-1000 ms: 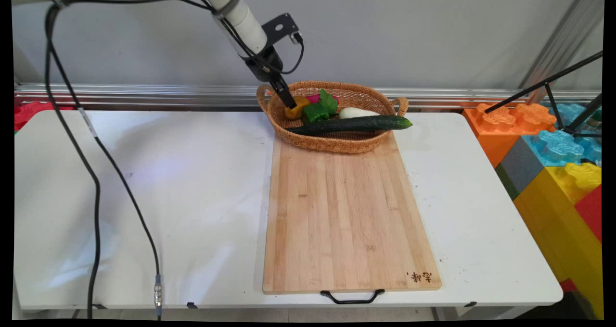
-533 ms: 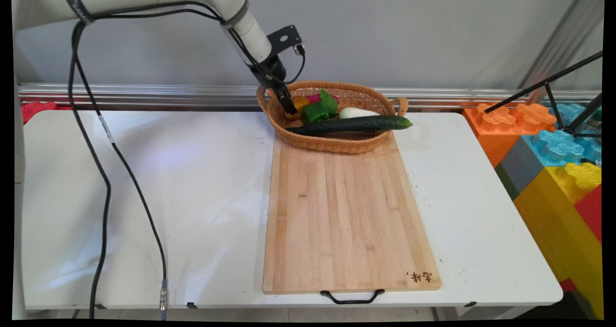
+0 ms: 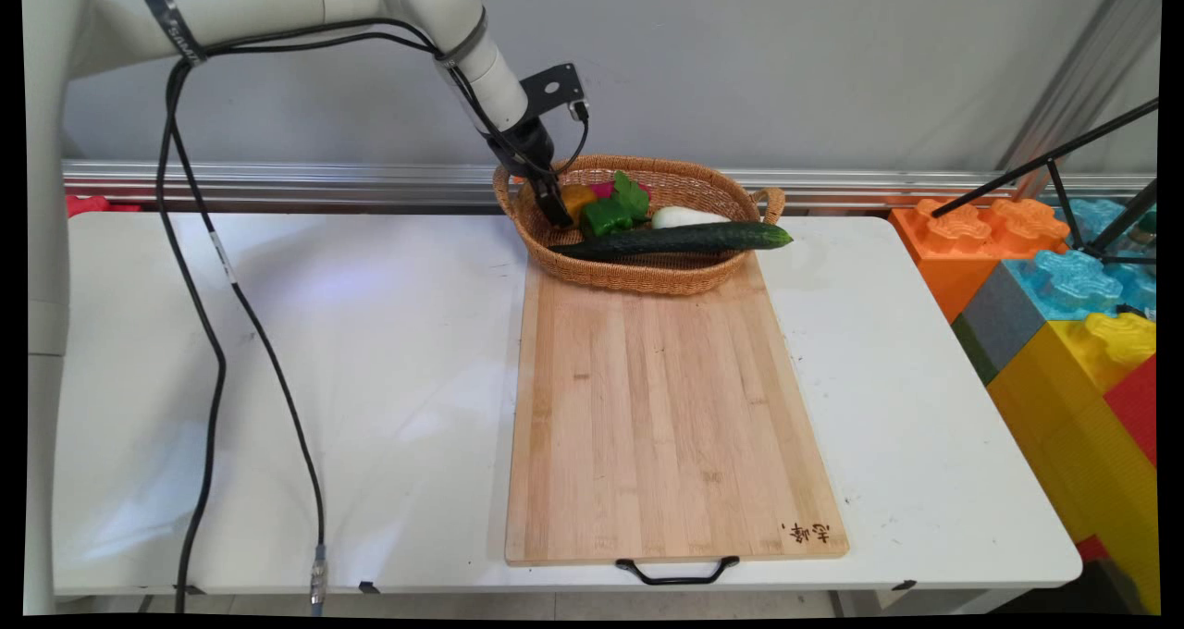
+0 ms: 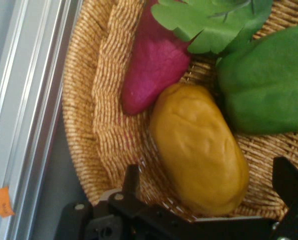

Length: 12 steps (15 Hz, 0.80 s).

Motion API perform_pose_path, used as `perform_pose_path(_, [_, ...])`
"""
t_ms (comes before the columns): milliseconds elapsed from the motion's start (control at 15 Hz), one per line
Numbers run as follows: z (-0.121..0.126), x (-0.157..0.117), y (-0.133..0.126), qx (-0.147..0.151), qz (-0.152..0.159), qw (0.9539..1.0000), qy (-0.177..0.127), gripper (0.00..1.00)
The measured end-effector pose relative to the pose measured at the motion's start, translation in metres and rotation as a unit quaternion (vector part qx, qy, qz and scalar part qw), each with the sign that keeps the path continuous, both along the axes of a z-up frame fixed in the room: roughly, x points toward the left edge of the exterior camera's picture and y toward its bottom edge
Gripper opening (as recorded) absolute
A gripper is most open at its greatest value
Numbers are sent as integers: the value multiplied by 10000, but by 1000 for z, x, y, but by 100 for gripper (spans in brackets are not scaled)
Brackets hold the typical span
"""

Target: Pick up the potato from the vegetable basket, then place the picked object on the cutting board

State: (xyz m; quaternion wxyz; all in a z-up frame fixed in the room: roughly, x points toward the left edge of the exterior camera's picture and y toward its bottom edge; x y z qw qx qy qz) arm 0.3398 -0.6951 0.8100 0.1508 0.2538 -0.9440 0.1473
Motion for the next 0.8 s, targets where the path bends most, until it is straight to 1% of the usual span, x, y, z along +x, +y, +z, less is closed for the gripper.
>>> perform_pose_path(200, [-2, -2, -2, -45, -86, 10000, 8, 100])
perform_pose_path(267, [-2, -3, -2, -65, -116, 9999, 18, 0])
perform_pose_path(600, [-2, -4, 4, -97, -162, 9998, 50, 0])
perform_pose_path(800, [5, -3, 9, -190, -114, 9997, 35, 0])
